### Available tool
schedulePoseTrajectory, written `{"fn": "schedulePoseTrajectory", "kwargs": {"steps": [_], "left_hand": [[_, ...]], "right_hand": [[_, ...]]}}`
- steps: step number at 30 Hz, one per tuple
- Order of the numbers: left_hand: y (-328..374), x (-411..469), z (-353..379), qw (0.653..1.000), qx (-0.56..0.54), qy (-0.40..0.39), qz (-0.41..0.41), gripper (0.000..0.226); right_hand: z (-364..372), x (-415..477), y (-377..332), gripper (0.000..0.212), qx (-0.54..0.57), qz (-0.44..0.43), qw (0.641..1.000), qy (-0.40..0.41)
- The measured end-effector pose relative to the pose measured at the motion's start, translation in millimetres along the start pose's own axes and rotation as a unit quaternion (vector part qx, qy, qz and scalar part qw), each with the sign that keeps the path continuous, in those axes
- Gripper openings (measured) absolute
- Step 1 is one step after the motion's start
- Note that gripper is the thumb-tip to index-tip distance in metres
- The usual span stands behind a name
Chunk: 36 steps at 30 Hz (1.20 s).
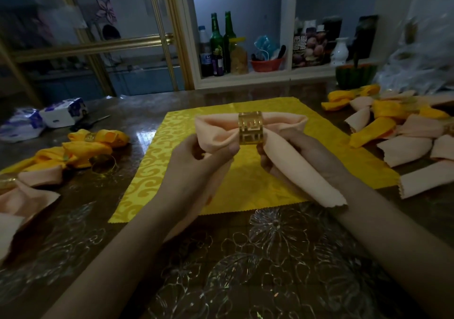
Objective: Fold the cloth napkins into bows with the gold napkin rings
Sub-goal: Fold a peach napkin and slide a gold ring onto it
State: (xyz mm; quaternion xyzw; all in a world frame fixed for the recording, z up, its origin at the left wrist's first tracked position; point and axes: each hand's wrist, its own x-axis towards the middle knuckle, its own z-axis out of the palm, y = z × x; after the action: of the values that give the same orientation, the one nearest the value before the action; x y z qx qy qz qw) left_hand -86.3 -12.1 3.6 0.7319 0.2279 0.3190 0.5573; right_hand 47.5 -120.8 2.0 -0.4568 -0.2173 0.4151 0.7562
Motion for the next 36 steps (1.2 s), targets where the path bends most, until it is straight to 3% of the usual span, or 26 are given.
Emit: {"fn": "schedulePoseTrajectory", "kwargs": {"steps": [2, 4, 7, 9, 11, 14, 19, 26, 30, 32, 36], "left_hand": [[7, -5, 5, 0.975, -0.186, -0.073, -0.098, 0.034], [11, -7, 8, 0.941, -0.284, -0.1, -0.156, 0.035], [6, -2, 9, 0.947, -0.264, -0.041, -0.179, 0.049], [2, 1, 8, 0.955, -0.24, -0.015, -0.177, 0.043], [0, 2, 8, 0.958, -0.231, -0.022, -0.171, 0.029], [-4, 8, 9, 0.967, -0.205, -0.045, -0.144, 0.037], [-13, 12, 7, 0.985, -0.145, -0.048, -0.078, 0.038], [-14, 6, 11, 0.982, -0.131, -0.137, -0.018, 0.044], [-14, 6, 13, 0.968, -0.194, -0.122, -0.103, 0.037], [-15, 6, 14, 0.963, -0.19, -0.118, -0.151, 0.052], [-13, 6, 14, 0.965, -0.202, -0.078, -0.146, 0.046]], "right_hand": [[2, -1, 5, 0.018, 0.017, 0.022, 1.0, -0.015], [5, -6, 10, 0.013, -0.024, 0.043, 0.998, -0.028], [8, -11, 18, 0.014, -0.074, 0.033, 0.995, -0.061], [10, -10, 21, 0.028, -0.073, 0.021, 0.995, -0.071], [9, -6, 22, 0.036, -0.059, 0.015, 0.997, -0.037], [5, -1, 20, 0.037, -0.085, -0.015, 0.996, 0.017], [-1, 0, 11, 0.01, -0.128, 0.023, 0.99, 0.051], [-2, -6, 3, 0.033, -0.052, 0.015, 0.993, 0.1], [-1, -2, 10, 0.018, -0.104, -0.009, 0.993, 0.046], [2, -2, 13, 0.016, -0.12, -0.022, 0.992, 0.044], [5, -3, 12, 0.021, -0.064, -0.039, 0.997, 0.008]]}}
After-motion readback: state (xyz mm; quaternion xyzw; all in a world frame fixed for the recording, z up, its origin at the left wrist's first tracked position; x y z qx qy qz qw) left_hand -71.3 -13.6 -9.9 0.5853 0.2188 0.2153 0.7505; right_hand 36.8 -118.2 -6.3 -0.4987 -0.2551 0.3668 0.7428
